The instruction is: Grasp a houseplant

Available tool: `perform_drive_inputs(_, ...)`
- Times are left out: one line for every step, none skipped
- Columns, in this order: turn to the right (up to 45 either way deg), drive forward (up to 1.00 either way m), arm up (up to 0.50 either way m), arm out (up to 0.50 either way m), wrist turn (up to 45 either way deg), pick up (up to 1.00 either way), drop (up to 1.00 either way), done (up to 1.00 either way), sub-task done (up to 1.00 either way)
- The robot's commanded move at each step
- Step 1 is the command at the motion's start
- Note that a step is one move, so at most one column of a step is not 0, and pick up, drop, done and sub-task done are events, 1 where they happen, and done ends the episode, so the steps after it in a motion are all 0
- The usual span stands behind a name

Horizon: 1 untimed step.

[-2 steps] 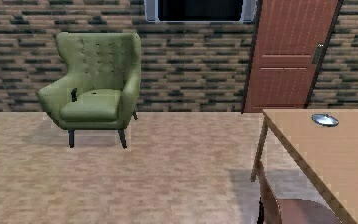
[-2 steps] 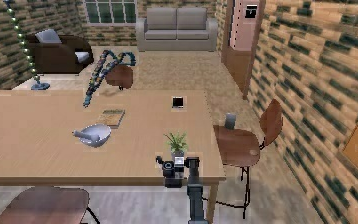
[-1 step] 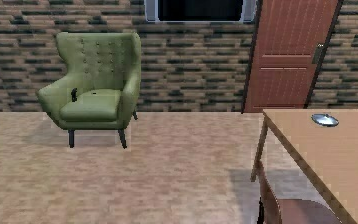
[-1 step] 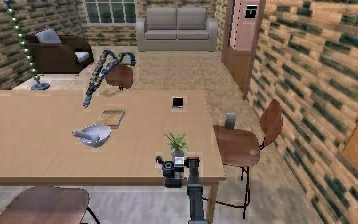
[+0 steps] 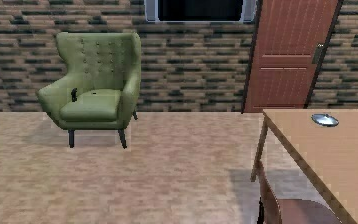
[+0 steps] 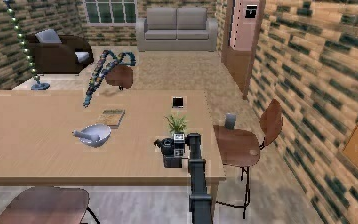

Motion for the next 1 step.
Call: perform_drive_inputs(0.0, 0.00, 0.00, 0.00, 0.0, 0.00, 0.00, 1.00, 0.00)
